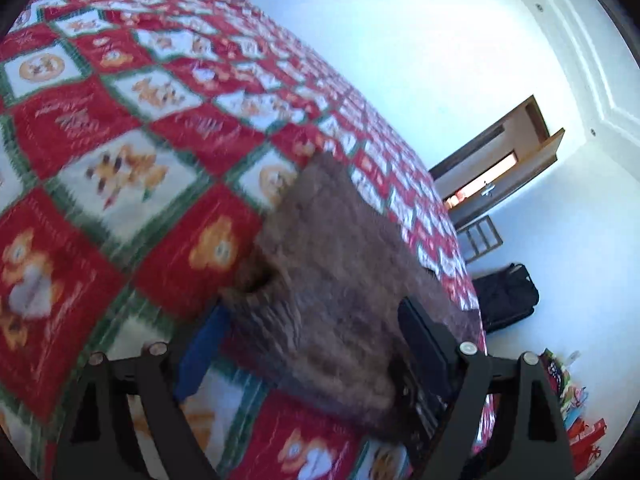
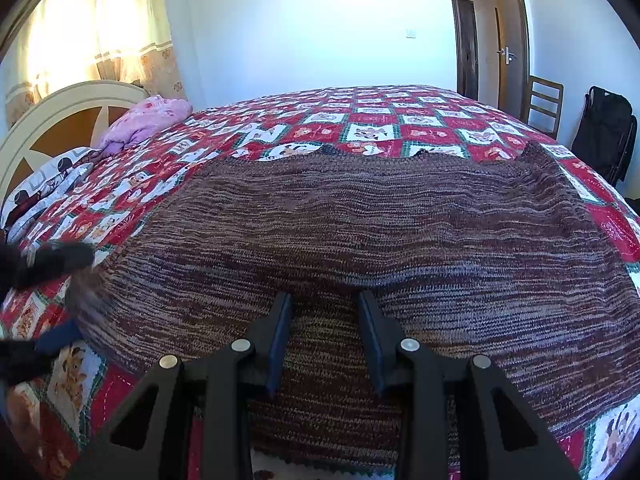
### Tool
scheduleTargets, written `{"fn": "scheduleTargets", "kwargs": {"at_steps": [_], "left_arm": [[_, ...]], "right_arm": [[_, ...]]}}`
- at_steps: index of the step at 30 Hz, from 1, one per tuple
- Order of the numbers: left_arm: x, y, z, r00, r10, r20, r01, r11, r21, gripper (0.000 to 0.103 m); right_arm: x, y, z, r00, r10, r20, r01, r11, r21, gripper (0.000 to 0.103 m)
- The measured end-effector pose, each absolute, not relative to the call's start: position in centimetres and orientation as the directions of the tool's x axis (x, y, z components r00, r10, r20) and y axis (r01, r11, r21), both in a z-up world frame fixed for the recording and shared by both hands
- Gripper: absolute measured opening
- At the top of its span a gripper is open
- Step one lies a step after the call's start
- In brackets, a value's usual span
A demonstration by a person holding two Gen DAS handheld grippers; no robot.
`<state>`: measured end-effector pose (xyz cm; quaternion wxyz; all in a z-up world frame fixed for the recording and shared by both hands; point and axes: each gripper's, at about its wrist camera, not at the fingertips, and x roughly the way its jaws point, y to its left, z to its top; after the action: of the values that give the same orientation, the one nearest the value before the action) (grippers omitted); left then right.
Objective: Fold small clothes
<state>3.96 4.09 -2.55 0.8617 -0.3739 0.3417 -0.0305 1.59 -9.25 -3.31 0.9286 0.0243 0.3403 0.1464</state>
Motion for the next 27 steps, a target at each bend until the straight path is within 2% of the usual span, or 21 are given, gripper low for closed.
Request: {"fn": "scheduleTargets", "kwargs": {"at_steps": [4, 9, 11, 13, 14, 15, 17, 20, 27], "left_arm": [[4.1, 4.6, -3.9, 0.746, -0.311, -0.589, -0.224, 0.716, -0.661, 0.069], [3.9, 3.9, -3.6, 0.752, -0.280, -0.597, -0.205, 0.762, -0.615, 0.067], [4.2, 4.0, -3.7, 0.747, -0.280, -0.603, -0.204, 0.766, -0.609, 0.052], [4.8, 4.3, -4.1, 0.727, -0.295, -0.620, -0.210, 0.765, -0.609, 0.018], [5.0, 4.4, -4.4, 0.718, -0.319, -0.619, -0.199, 0.758, -0.621, 0.018], [5.0, 4.6, -4.5, 0.714, -0.340, -0.611, -0.184, 0.752, -0.633, 0.017], [4.9, 4.6, -4.2, 0.716, -0.349, -0.605, -0.158, 0.763, -0.627, 0.016], [4.4, 4.1, -3.6, 0.733, -0.346, -0.586, -0.122, 0.780, -0.614, 0.016], [3.6, 2.0, -1.4, 0.780, -0.352, -0.517, 0.003, 0.828, -0.561, 0.016]], "right_arm": [[1.6, -9.4, -3.4, 0.727, 0.295, -0.621, -0.257, 0.954, 0.152, 0.036], [1.6, -9.4, -3.4, 0.727, 0.294, -0.621, -0.261, 0.954, 0.146, 0.039], [1.6, -9.3, -3.3, 0.721, 0.308, -0.620, -0.273, 0.950, 0.154, 0.047], [1.7, -9.1, -3.2, 0.701, 0.345, -0.624, -0.306, 0.936, 0.174, 0.059], [1.8, -9.0, -3.0, 0.688, 0.358, -0.631, -0.319, 0.930, 0.180, 0.065], [2.0, -8.8, -2.7, 0.674, 0.360, -0.645, -0.327, 0.928, 0.177, 0.066], [2.6, -8.9, -1.7, 0.660, 0.346, -0.667, -0.310, 0.934, 0.178, 0.066], [4.0, -9.4, 1.1, 0.669, 0.382, -0.638, -0.303, 0.924, 0.235, 0.066], [11.1, -5.4, 5.8, 0.518, 0.547, -0.657, -0.383, 0.836, 0.394, 0.066]]}}
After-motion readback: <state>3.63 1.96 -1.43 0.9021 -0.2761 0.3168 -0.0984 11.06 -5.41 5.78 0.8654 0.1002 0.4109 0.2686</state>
